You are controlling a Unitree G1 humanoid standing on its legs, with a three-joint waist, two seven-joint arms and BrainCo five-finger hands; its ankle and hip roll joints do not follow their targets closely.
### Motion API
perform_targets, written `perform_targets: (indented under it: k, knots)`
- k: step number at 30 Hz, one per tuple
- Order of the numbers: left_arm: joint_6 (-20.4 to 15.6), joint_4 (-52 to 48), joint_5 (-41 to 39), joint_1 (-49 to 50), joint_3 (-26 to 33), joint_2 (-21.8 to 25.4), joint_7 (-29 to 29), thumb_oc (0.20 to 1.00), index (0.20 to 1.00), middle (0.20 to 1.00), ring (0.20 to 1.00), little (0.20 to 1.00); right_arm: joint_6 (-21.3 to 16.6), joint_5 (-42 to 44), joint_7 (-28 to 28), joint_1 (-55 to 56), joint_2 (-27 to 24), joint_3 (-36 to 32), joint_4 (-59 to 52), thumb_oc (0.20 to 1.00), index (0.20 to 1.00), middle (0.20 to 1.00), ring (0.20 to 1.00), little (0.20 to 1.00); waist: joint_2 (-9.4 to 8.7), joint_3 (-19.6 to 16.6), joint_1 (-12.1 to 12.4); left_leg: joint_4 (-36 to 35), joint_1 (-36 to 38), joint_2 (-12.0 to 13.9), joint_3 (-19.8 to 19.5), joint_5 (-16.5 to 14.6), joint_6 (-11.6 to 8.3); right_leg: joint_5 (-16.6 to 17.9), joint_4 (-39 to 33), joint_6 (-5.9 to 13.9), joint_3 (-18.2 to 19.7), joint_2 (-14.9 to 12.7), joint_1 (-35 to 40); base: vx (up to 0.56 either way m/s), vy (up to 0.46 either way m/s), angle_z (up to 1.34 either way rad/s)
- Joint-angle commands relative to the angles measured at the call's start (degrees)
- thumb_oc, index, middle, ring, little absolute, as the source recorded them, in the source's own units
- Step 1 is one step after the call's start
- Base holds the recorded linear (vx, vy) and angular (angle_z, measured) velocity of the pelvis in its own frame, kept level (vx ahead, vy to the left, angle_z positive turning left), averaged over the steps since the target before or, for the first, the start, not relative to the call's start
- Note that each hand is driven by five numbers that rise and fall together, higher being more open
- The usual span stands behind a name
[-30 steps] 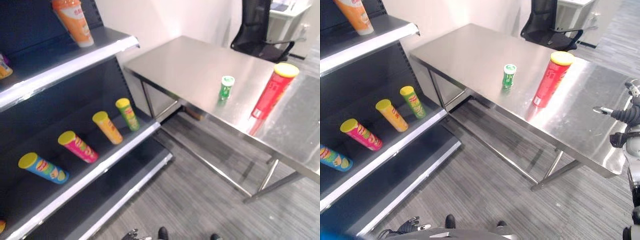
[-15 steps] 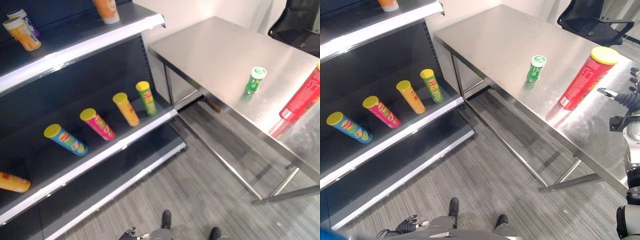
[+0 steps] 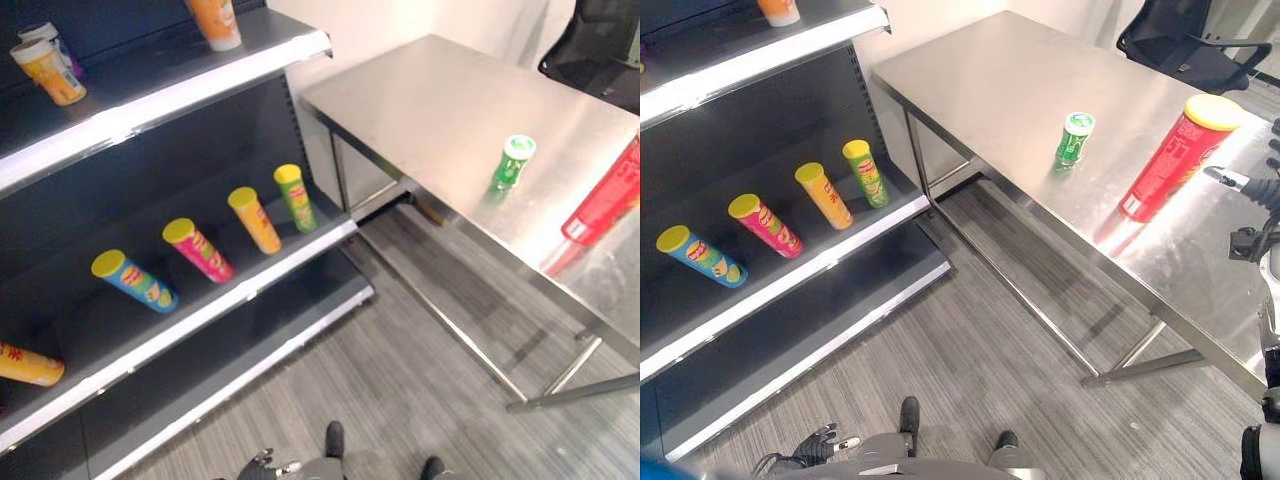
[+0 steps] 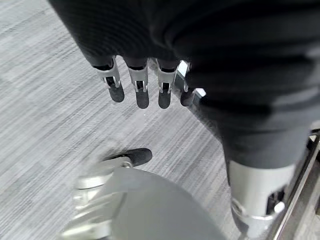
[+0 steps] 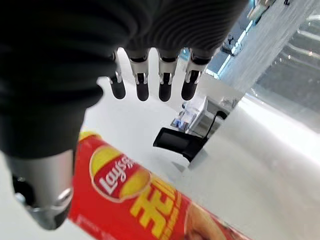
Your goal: Put the goods on the table back onto the shelves and tidy them up.
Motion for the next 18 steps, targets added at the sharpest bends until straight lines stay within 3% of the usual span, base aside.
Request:
perform_targets:
  k: [1, 7, 18]
  knots:
    - [-0.7, 1.1, 0.5, -3.2, -2.0, 2.4, 0.7, 1.000, 1.000, 1.000, 1.000, 1.000, -2.4, -2.9, -2.9, -5.7, -3.1, 3.1, -0.1, 1.000, 1.000, 1.000, 1.000, 1.000, -3.18, -1.4, 2.3, 0.5, 5.9, 4.2, 6.2, -5.1, -4.17, -5.4, 0.8, 1.72, 2.0, -1.0, -1.1, 0.00, 0.000, 0.00]
    - [-0.6, 1.3, -0.1, -2.7, -2.6, 2.6, 1.1, 1.000, 1.000, 1.000, 1.000, 1.000, -1.5, -2.3, -2.8, -13.4, -3.8, 9.8, 5.5, 1.000, 1.000, 1.000, 1.000, 1.000, -3.27, -1.3, 3.2, 0.5, 5.7, 3.8, 5.3, -4.9, -4.19, -5.3, 0.8, 1.73, 1.6, -1.1, -1.1, 0.00, 0.000, 0.00]
    - [-0.7, 1.7, -0.8, -2.3, -2.1, 2.6, 2.0, 1.000, 1.000, 1.000, 1.000, 1.000, -0.8, -3.8, -3.4, -18.3, -4.2, 14.3, 7.6, 1.000, 1.000, 1.000, 1.000, 1.000, -3.39, -1.4, 4.1, 0.5, 5.2, 3.7, 4.6, -4.6, -4.29, -5.4, 0.8, 1.68, 1.0, -1.0, -1.1, 0.00, 0.000, 0.02]
